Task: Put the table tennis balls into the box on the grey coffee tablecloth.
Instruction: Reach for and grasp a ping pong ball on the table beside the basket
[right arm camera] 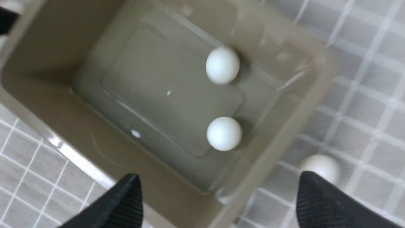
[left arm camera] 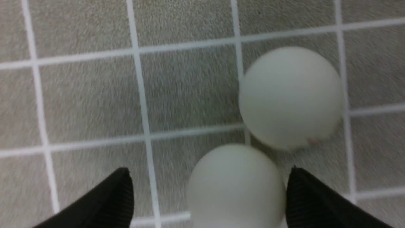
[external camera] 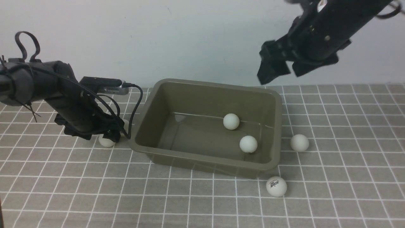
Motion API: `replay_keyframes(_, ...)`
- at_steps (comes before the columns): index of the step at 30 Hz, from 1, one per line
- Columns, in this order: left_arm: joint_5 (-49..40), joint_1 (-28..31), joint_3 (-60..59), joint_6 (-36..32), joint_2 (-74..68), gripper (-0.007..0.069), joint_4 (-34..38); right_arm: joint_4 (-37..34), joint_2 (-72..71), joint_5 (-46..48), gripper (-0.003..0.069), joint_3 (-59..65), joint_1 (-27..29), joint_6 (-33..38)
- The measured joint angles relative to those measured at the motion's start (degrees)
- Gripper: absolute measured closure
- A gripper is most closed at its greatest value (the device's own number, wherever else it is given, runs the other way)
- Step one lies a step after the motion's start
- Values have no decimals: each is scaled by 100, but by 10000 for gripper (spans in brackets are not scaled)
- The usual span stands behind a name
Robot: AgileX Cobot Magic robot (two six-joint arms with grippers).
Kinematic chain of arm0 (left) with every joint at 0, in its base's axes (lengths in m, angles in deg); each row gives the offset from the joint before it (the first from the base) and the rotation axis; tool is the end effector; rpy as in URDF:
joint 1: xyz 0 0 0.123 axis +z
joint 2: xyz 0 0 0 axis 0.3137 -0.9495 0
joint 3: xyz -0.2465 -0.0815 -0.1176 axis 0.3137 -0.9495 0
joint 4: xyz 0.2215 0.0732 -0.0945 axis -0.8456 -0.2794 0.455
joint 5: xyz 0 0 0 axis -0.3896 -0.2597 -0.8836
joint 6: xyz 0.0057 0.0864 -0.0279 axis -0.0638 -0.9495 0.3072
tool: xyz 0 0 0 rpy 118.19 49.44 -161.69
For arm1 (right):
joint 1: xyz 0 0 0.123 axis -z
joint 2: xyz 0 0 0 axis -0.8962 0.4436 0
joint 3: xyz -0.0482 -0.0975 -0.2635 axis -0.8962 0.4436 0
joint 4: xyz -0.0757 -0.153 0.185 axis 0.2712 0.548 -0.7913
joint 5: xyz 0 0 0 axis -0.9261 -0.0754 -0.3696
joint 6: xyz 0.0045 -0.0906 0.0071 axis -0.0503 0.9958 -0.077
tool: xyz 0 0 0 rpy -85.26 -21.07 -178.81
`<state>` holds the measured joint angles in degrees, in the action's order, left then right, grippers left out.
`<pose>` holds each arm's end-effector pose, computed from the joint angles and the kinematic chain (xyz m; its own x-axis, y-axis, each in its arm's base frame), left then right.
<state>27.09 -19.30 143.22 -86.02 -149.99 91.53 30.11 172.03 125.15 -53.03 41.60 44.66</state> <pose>0.4185 -0.0155 0.1486 -0.9281 0.0891 -0.3616 0.1169 0.9916 -0.0558 0.3270 0.1440 0.3783 -0.8554 -0.2588 -0.4488 -0.3538 0.9246 0.1412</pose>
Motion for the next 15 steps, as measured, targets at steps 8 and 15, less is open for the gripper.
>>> replay_keyframes(8,-157,-22,13,-76,-81,279,-97,895,-1183,73,239,-36,0,-115)
replay_keyframes(15,-1380,-64,559,233,946,279,-431,1510,-1385,78,365,488,803,-524)
